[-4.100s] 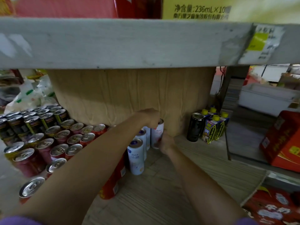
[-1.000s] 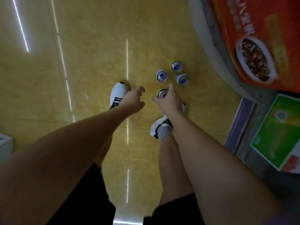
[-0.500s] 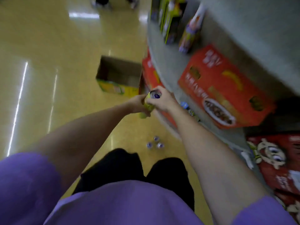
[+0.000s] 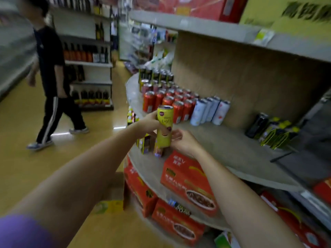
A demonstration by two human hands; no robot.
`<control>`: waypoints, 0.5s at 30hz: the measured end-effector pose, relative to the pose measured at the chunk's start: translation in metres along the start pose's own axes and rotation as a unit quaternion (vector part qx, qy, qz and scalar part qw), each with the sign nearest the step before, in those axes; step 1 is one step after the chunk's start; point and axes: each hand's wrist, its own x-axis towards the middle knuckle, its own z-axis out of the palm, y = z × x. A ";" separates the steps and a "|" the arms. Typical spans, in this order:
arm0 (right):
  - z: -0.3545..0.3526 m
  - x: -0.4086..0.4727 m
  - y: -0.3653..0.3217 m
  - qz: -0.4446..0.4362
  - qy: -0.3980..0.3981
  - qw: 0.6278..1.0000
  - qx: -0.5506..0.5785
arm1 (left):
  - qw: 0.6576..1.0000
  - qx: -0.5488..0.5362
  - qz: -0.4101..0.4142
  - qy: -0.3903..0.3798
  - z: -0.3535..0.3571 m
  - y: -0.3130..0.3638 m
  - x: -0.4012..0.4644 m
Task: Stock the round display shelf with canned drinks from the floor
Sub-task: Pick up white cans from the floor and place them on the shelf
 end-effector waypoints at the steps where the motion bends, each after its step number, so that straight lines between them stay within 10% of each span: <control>1: -0.008 -0.005 -0.006 -0.015 -0.009 1.000 0.012 | 1.000 -0.007 0.011 -0.002 0.004 0.015 0.004; 15: -0.109 -0.010 0.095 0.068 0.154 0.986 0.010 | 0.991 0.010 0.033 -0.126 0.145 0.079 0.097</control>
